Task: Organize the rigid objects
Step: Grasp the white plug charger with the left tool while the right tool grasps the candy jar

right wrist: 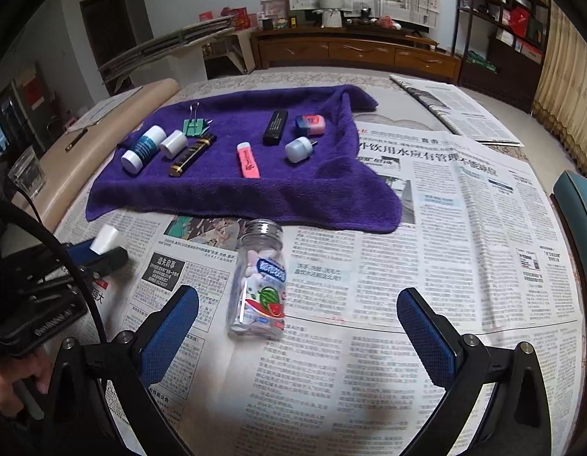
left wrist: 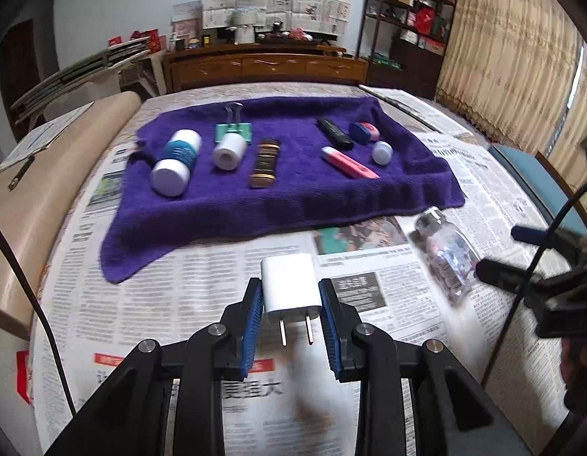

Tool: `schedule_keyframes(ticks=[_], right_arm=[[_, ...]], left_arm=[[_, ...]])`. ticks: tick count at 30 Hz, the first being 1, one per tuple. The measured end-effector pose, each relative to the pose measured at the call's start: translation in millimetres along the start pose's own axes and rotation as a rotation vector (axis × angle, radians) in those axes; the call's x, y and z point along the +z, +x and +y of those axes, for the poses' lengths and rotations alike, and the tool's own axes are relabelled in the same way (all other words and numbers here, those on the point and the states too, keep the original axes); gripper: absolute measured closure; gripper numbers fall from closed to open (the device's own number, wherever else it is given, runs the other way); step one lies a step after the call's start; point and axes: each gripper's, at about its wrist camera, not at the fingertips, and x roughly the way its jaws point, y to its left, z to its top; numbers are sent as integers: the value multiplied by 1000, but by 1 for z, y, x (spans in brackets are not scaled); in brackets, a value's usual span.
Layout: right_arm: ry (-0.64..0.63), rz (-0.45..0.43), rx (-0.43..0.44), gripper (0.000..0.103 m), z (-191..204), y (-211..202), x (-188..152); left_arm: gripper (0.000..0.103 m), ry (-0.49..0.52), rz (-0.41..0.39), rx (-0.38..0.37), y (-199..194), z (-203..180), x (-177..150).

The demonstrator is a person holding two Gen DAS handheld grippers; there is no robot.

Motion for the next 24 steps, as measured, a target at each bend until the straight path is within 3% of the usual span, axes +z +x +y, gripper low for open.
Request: schedule_keyframes(ticks=[11,15,20,24], right_arm=[[-63,58,-13,3,22,32,-7],[-64,69,-1,17,23,41,-7],[-93,38,-37,20,30,45,-8],[-106,19,-28,35,35,43,-8]], left_arm=[[75,-33,-26,-22,-8,14,5],[75,-34,-24,-33,-9,13,4],[75,-37,-26,-37,-12,14,4],[75,-41,-27,-39,-13,14,4]])
